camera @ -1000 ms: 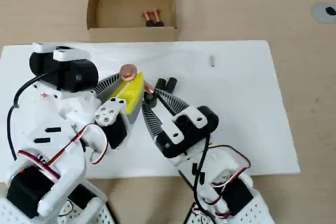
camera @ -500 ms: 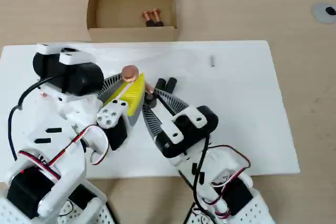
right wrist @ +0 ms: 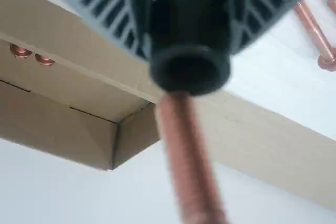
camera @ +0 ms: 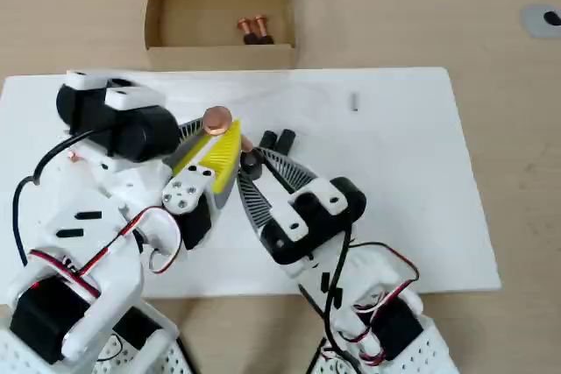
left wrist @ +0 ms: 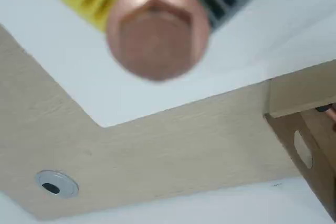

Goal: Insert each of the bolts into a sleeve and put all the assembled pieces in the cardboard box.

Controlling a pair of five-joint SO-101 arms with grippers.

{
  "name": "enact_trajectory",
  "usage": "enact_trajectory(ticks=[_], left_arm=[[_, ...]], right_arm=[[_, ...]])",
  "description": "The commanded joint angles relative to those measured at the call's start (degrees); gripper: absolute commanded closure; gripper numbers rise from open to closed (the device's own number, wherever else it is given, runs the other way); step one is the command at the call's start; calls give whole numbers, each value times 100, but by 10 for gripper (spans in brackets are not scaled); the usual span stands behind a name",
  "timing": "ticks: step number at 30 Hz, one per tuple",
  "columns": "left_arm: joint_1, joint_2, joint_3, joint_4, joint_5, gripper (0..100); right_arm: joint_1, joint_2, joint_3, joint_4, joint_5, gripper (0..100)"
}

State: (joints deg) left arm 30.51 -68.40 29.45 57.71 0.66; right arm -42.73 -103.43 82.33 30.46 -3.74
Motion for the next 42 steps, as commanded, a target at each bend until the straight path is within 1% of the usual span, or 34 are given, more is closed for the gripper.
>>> enact_trajectory(ticks=[1, 7, 12, 38, 42], left_arm=[[-26, -4, -308, 0, -26, 998], [-26, -4, -325, 114, -26, 998], [-26, 4, -598, 316, -26, 998], [26, 4, -624, 316, -18, 998], [35, 163, -615, 316, 9, 998]], right_arm=[[75, -840, -57, -158, 44, 989], [75, -840, -48, -158, 35, 989], [75, -840, -40, -158, 35, 989], [75, -840, -31, -158, 26, 989], [75, -840, -22, -158, 26, 989]])
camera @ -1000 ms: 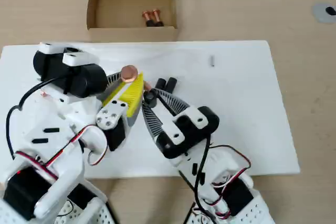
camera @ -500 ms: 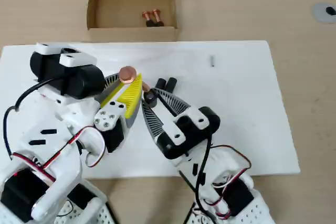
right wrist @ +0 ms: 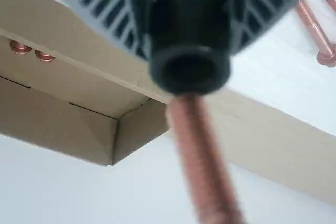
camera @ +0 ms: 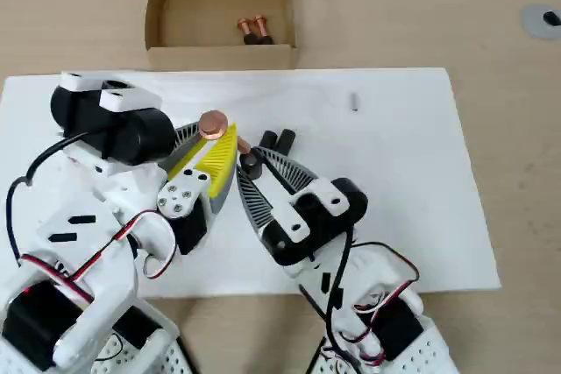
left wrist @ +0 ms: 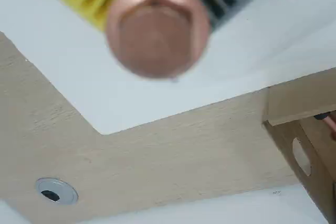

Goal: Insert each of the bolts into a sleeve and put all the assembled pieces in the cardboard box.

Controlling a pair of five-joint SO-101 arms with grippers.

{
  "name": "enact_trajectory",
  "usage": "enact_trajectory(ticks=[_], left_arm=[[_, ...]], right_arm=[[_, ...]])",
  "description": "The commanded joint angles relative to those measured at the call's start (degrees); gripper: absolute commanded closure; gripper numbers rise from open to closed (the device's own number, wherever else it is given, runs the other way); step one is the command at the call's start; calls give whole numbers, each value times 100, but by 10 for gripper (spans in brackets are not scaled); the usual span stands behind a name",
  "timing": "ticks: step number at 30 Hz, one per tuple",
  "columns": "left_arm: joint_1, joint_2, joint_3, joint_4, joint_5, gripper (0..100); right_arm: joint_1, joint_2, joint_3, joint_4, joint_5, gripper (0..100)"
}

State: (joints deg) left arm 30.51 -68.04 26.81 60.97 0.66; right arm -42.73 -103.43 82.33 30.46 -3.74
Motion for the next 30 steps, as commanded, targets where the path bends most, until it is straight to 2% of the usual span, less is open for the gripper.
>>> enact_trajectory(ticks=[1, 5, 10, 17, 23, 30], left_arm=[[35, 207, -360, -9, 9, 998], [88, 356, -369, -26, 18, 998], [492, 409, -536, 88, 0, 998], [475, 418, -835, 475, -35, 998], [-185, 418, -1319, 721, -387, 998], [-237, 418, -1301, 695, -246, 998]], right_arm=[[75, -840, -22, -149, 26, 989], [75, -840, 84, -158, 26, 989], [66, -840, 136, -158, 26, 989], [66, -840, 154, -158, 26, 989], [66, -840, 154, -158, 26, 989], [57, -840, 145, -158, 26, 989]])
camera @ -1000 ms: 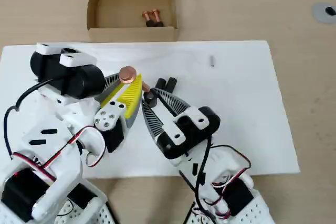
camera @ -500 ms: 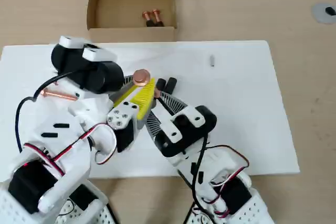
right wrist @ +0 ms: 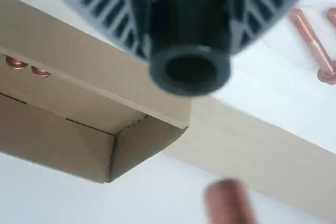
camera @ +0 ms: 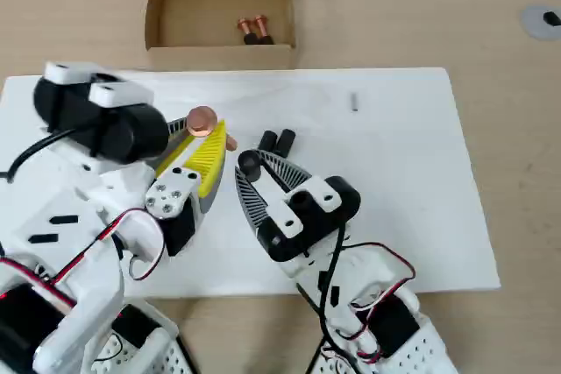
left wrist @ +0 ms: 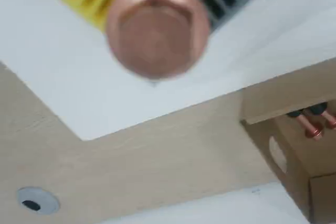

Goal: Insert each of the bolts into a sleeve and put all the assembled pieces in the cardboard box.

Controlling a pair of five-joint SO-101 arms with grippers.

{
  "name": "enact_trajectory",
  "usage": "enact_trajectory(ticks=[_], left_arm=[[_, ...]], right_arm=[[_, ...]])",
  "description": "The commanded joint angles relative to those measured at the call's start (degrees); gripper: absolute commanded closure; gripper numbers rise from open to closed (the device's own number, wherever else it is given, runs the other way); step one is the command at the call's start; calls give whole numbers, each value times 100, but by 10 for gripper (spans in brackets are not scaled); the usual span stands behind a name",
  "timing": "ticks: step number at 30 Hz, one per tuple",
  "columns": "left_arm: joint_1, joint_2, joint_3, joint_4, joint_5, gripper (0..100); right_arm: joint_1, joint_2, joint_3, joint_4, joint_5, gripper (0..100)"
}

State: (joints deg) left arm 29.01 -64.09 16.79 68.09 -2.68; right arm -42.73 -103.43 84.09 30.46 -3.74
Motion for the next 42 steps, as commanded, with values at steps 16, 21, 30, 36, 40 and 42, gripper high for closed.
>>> enact_trajectory(ticks=[16, 21, 30, 36, 40, 42], left_arm=[[484, 382, -237, 9, 316, 998], [475, 374, -290, 246, 316, 998], [475, 338, -281, 448, 316, 998], [475, 374, -237, 281, 299, 998], [466, 374, -237, 97, 299, 998], [466, 374, -202, 44, 299, 998]], right_arm=[[66, -840, -57, -158, 26, 989], [66, -840, -48, -158, 26, 989], [66, -840, -57, -158, 26, 989], [66, -840, -57, -158, 26, 989], [66, -840, -66, -158, 26, 989], [66, -840, -66, -158, 26, 989]])
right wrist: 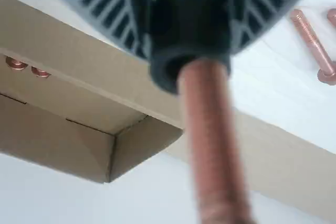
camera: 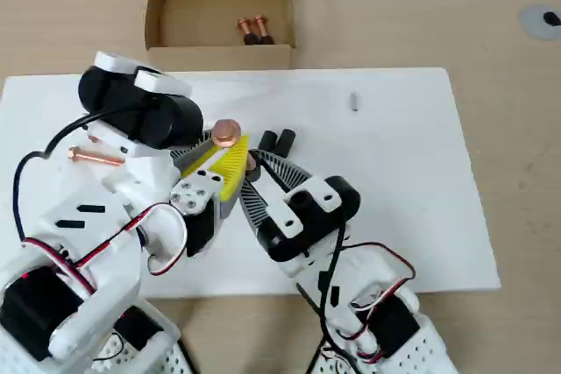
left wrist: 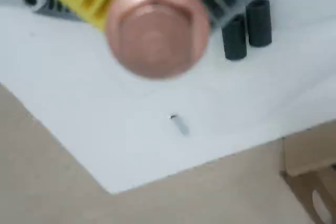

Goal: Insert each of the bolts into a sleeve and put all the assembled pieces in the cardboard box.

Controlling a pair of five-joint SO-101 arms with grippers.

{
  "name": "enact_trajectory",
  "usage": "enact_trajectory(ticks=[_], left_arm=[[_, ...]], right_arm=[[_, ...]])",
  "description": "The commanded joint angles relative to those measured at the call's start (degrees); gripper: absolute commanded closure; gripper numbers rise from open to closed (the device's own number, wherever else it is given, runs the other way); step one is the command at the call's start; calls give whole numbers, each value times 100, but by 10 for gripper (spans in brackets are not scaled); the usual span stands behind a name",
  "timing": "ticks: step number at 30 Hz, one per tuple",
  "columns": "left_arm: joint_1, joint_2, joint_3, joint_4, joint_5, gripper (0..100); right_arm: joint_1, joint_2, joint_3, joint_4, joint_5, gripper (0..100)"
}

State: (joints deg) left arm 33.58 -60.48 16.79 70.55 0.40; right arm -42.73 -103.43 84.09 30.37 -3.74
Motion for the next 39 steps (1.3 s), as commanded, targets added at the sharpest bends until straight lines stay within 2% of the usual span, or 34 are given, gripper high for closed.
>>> enact_trajectory(ticks=[1, 5, 11, 23, 39], left_arm=[[9, 13, -202, -211, -18, 998], [9, 13, -176, -202, -211, 998], [-396, 13, -79, -211, -202, 998], [-334, -13, 264, -607, -176, 998], [-105, -22, 325, -554, -185, 998]], right_arm=[[66, -840, -66, -149, 26, 989], [66, -840, -66, -149, 26, 989], [66, -840, -66, -149, 26, 989], [57, -840, -75, -149, 26, 989], [66, -840, -57, -149, 26, 989]])
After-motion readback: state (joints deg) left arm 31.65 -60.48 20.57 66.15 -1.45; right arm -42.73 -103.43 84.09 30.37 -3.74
